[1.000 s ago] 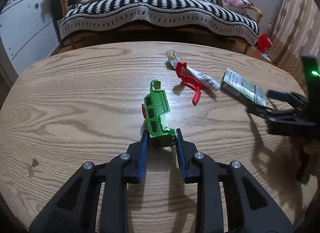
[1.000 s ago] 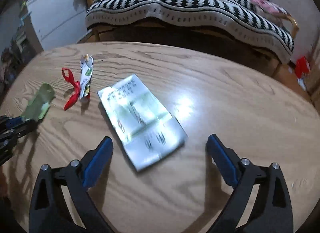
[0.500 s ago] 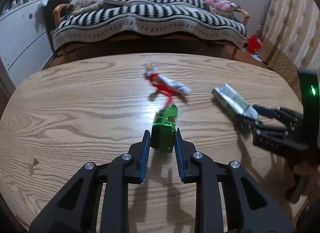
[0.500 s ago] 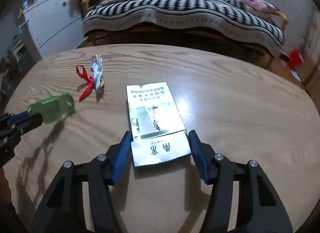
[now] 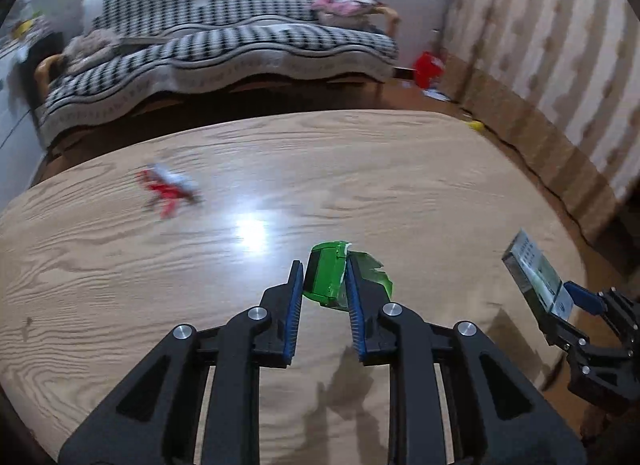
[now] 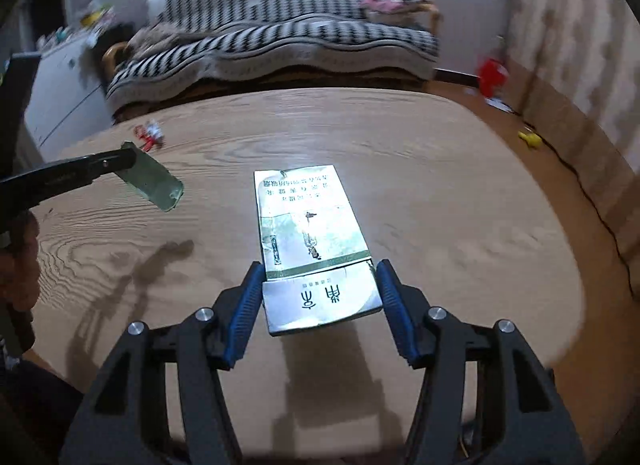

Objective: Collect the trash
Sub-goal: 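Carry the green tray and booklet box over the black bin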

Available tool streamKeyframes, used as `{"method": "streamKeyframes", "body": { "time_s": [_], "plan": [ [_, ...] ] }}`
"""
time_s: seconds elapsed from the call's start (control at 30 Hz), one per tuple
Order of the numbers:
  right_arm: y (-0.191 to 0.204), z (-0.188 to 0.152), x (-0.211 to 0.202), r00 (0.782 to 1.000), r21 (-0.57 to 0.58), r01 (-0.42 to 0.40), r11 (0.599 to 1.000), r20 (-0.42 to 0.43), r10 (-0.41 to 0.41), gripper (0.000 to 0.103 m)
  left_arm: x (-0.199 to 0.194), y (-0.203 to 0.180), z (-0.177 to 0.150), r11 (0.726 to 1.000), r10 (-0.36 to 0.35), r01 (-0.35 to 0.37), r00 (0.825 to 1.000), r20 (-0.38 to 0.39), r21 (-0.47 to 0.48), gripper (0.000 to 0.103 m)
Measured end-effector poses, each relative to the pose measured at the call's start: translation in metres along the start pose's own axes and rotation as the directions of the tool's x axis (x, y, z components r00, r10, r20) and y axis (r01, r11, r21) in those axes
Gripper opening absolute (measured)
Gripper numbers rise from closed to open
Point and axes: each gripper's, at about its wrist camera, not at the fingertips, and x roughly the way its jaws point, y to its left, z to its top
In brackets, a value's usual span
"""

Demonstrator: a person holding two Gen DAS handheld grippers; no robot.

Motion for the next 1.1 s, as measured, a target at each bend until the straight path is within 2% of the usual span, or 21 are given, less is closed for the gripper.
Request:
{"method": "streamKeyframes", "body": {
  "time_s": [0.13, 0.23, 0.4, 0.5, 0.57, 0.7, 0.8, 0.9, 1.1],
  "plan": [
    [-0.06, -0.035, -0.033, 0.997, 0.103, 0.08, 0.991, 0.004, -0.081, 0.056, 0.002, -0.068, -0.007, 0.994, -0.082, 0.082, 0.997, -0.01, 0.07, 0.021],
    [-0.11, -0.063, -0.051, 0.991, 0.198, 0.134, 0.971, -0.009, -0.135, 0.056, 0.005, -0.126, -0.015, 0.98, -0.143, 0.145, 0.989, -0.024, 0.136, 0.02],
    [-0.19, -0.113, -0.072, 0.974, 0.343, 0.224, 0.912, -0.067, -0.215, 0.056, 0.006, -0.229, -0.04, 0.933, -0.249, 0.254, 0.967, -0.055, 0.254, 0.02],
    [-0.232, -0.141, -0.081, 0.96, 0.415, 0.282, 0.865, -0.128, -0.251, 0.057, 0.009, -0.289, -0.065, 0.886, -0.302, 0.315, 0.949, -0.093, 0.341, 0.021],
    [-0.255, -0.155, -0.087, 0.955, 0.461, 0.297, 0.836, -0.155, -0.253, 0.057, 0.015, -0.315, -0.078, 0.861, -0.321, 0.344, 0.939, -0.126, 0.374, 0.021],
    [-0.287, -0.181, -0.095, 0.952, 0.512, 0.307, 0.802, -0.171, -0.255, 0.057, 0.024, -0.354, -0.102, 0.821, -0.333, 0.372, 0.928, -0.167, 0.432, 0.021],
    [-0.305, -0.199, -0.09, 0.954, 0.547, 0.299, 0.782, -0.201, -0.224, 0.057, 0.031, -0.369, -0.109, 0.8, -0.341, 0.388, 0.921, -0.186, 0.458, 0.021],
    [-0.314, -0.206, -0.084, 0.954, 0.563, 0.295, 0.772, -0.227, -0.198, 0.057, 0.04, -0.379, -0.113, 0.79, -0.341, 0.397, 0.918, -0.203, 0.467, 0.021],
    [-0.314, -0.199, -0.086, 0.957, 0.571, 0.285, 0.77, -0.217, -0.193, 0.057, 0.058, -0.396, -0.107, 0.783, -0.341, 0.41, 0.912, -0.229, 0.467, 0.021]
  ]
}}
